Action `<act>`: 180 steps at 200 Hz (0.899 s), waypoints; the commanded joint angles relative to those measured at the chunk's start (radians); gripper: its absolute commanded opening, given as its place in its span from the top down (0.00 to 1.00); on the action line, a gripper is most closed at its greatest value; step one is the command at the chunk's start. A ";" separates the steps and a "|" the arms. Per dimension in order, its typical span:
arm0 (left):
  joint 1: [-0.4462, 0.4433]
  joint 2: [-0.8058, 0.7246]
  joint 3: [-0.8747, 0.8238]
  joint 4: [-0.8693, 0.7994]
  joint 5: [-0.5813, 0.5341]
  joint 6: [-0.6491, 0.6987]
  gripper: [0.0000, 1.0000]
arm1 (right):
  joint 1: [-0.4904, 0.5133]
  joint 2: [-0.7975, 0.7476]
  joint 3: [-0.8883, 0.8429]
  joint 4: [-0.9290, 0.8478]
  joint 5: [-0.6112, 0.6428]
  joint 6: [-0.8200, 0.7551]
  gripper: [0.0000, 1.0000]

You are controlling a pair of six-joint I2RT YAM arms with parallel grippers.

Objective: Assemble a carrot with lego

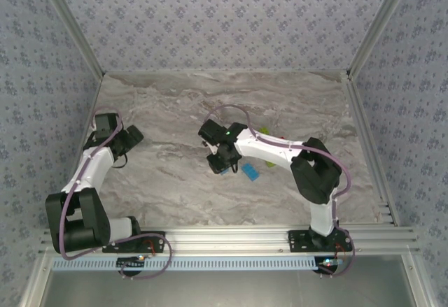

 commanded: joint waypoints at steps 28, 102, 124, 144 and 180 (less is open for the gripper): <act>-0.005 -0.003 0.019 0.003 0.007 0.019 0.10 | -0.009 0.034 0.017 0.002 -0.004 0.025 0.82; -0.005 -0.002 0.019 0.004 0.006 0.019 0.10 | -0.016 0.040 0.010 0.011 0.000 0.046 0.81; -0.004 0.000 0.019 0.004 0.007 0.019 0.10 | -0.017 0.044 0.011 0.009 0.000 0.051 0.81; -0.005 -0.002 0.019 0.002 0.006 0.019 0.10 | -0.016 0.052 0.011 0.008 -0.005 0.055 0.80; -0.004 -0.002 0.018 0.003 0.006 0.020 0.10 | -0.011 0.065 0.004 0.010 -0.026 0.063 0.80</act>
